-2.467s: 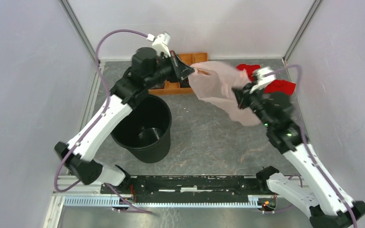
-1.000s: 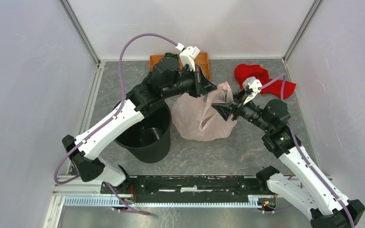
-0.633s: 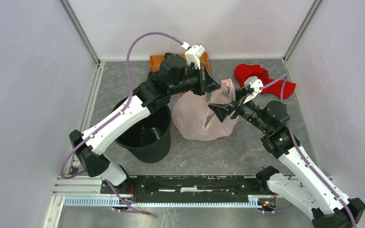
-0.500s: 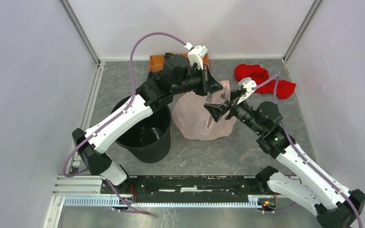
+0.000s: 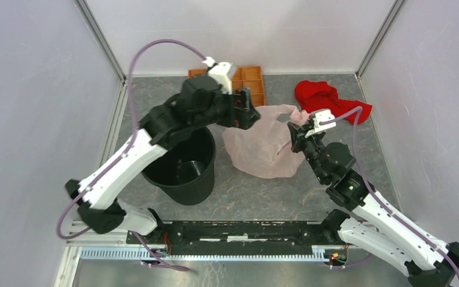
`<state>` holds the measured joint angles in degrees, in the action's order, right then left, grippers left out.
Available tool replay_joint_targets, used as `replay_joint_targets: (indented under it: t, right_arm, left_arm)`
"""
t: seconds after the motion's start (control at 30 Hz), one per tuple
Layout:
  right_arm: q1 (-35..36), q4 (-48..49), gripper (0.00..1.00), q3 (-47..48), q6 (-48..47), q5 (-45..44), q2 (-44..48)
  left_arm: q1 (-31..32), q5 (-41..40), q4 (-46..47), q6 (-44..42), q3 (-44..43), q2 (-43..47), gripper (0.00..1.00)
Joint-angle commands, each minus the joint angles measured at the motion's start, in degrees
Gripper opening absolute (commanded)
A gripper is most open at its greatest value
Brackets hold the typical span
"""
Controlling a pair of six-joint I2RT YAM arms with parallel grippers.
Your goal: Put the trash bags into the trash bin
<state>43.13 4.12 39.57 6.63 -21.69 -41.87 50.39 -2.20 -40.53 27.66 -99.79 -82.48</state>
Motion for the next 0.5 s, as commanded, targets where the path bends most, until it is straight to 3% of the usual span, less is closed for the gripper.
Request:
replay_joint_targets:
  t: [0.0,0.2,0.47]
  right_arm:
    - [0.2,-1.9,0.01,-1.6,-4.4,-8.3,5.6]
    - [0.2,-2.9,0.05,-1.3,-5.3,-8.2,8.9]
    - [0.2,-7.7,0.05,0.8,-1.5,-3.2,9.9]
  left_arm:
    - [0.0,-12.7,-15.3,-3.8,-0.7,9.2,1.0]
    - [0.0,-14.3,-24.4,2.1,4.1,12.6,1.0]
    - [1.1,-13.8,-22.3,4.9,10.4,8.1,1.0]
